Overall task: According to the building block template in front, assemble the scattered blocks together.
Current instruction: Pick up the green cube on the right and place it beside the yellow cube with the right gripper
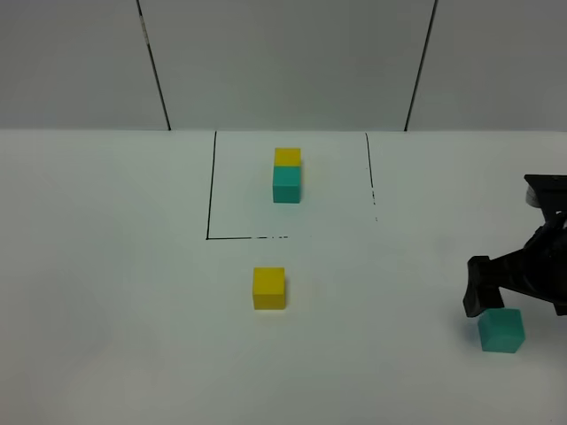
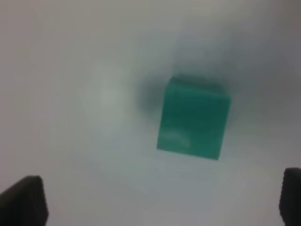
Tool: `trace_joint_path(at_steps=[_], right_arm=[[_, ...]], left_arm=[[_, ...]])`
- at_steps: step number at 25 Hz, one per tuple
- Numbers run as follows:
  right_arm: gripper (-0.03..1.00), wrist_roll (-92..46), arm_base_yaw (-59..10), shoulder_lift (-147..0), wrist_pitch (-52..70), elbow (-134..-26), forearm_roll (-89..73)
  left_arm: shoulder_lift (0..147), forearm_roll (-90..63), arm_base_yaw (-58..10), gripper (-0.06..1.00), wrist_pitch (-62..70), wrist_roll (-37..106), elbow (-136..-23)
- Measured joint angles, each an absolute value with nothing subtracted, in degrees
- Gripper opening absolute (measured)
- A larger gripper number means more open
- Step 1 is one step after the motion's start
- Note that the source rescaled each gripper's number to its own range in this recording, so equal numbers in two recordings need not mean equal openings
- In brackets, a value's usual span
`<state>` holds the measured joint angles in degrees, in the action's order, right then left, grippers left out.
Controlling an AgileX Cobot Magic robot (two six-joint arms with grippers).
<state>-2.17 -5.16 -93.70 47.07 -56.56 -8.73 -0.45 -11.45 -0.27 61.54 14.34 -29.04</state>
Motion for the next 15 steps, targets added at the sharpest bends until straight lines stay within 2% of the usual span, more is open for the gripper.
trace_joint_path(at_steps=[15], right_arm=[[1.00, 1.4, -5.3, -105.0, 40.3, -56.6, -5.5]], left_arm=[[-0.5, -11.5, -0.3, 0.70, 61.5, 14.3, -29.0]])
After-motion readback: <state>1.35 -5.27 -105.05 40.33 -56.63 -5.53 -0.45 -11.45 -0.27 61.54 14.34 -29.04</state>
